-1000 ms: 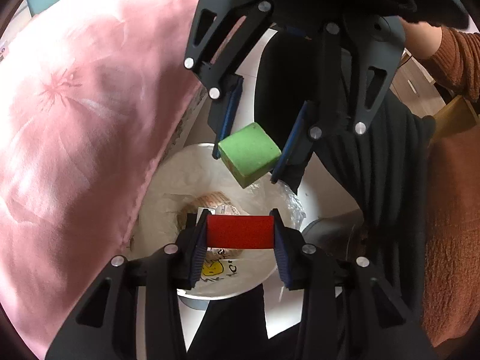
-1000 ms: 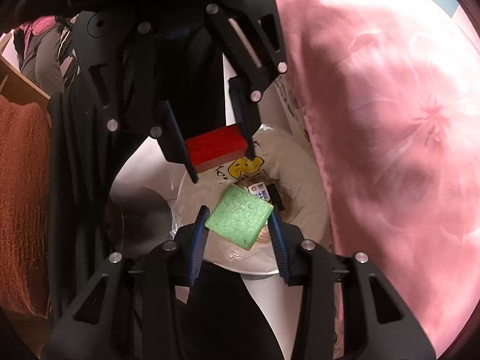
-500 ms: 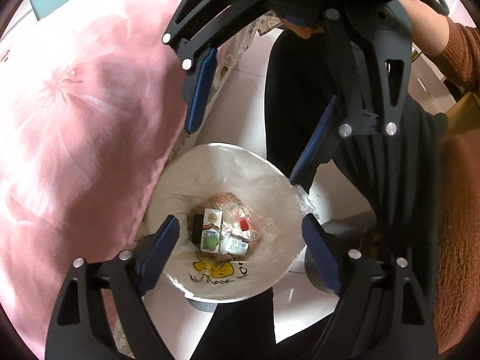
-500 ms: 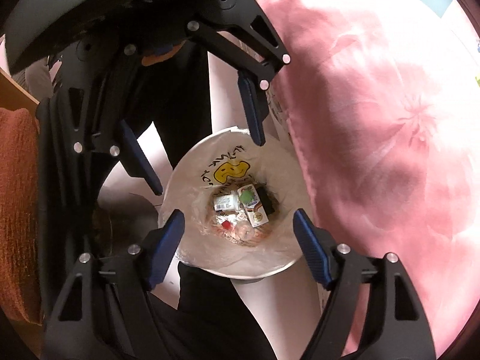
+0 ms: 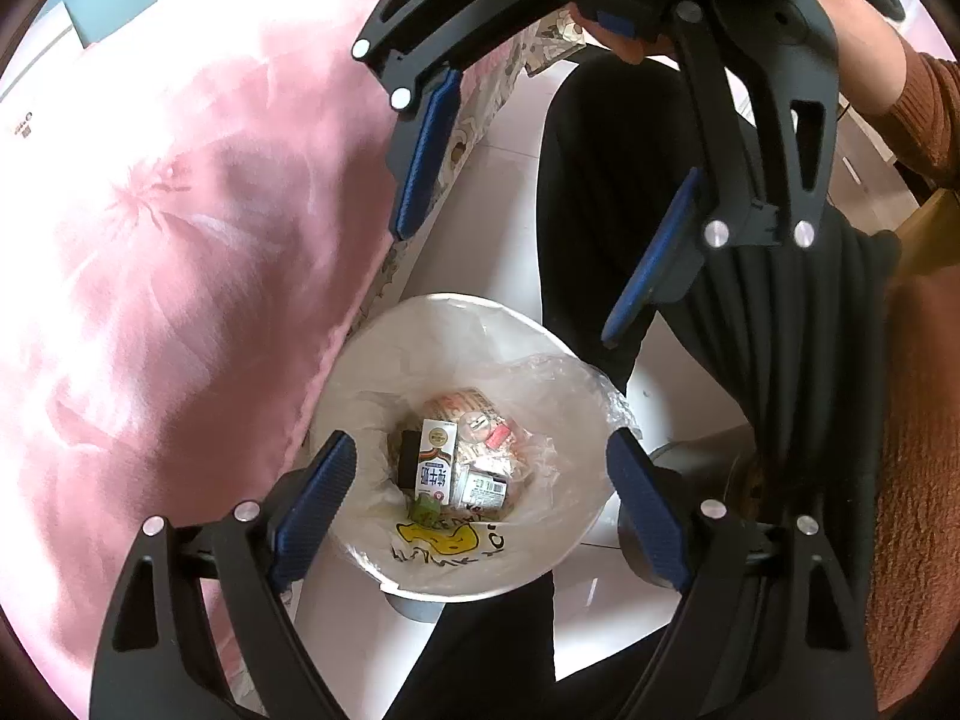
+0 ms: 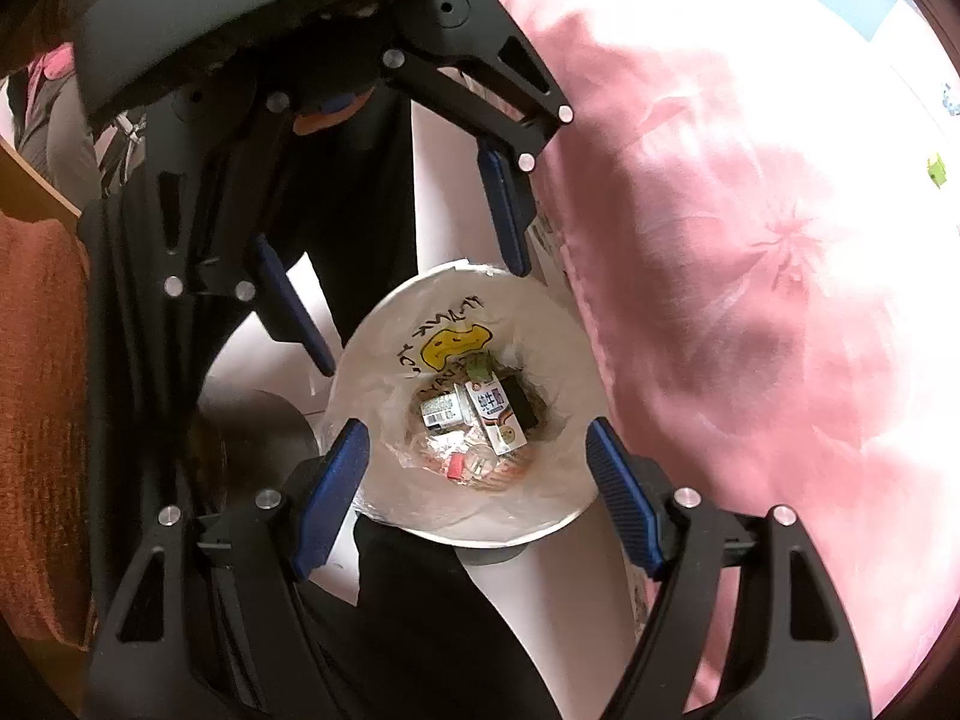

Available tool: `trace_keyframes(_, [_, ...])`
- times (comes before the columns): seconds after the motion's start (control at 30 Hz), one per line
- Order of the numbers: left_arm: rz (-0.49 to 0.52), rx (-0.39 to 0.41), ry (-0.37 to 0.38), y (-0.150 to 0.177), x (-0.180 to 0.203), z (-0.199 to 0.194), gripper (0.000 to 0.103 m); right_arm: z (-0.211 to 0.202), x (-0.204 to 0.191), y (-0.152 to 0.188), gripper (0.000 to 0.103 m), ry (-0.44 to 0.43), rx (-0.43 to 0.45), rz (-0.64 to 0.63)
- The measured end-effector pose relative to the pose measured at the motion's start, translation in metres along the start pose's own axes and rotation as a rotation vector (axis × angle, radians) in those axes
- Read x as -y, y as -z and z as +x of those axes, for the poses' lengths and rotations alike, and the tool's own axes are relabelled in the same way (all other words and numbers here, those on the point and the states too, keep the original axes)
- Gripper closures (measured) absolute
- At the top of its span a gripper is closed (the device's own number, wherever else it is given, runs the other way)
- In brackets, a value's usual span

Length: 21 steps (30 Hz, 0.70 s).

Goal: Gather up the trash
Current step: 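Move both open tools back over the bed toward the remaining items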

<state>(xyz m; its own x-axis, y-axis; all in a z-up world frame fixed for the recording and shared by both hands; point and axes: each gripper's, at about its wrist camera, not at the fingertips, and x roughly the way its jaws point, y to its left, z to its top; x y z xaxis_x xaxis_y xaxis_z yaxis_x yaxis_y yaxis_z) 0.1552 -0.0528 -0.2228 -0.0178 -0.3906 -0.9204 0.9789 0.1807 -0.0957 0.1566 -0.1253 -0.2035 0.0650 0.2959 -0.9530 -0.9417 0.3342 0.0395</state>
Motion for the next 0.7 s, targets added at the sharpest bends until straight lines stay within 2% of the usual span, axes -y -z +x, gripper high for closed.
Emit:
trace_keyframes(0.17, [0.012,-0.001,-0.019,-0.004,0.001,-0.01,0.016,-0.013,0.0,0.001,0.029,0.034,0.025,0.007])
trace_keyframes(0.37, [0.013,0.035,-0.05,-0.015,-0.005,-0.038,0.016,-0.04,0.011,0.004,0.029,0.093,0.075,0.041])
trace_keyframes(0.47, [-0.01,0.059,-0.056,-0.024,-0.016,-0.055,0.016,-0.058,0.022,0.005,0.029,0.127,0.099,0.063])
trace_keyframes(0.63, [-0.052,0.122,-0.12,-0.043,-0.046,-0.092,0.016,-0.093,0.046,0.002,0.029,0.179,0.14,0.075])
trace_keyframes(0.7, [-0.06,0.147,-0.149,-0.051,-0.06,-0.109,0.016,-0.106,0.056,0.0,0.025,0.209,0.15,0.064])
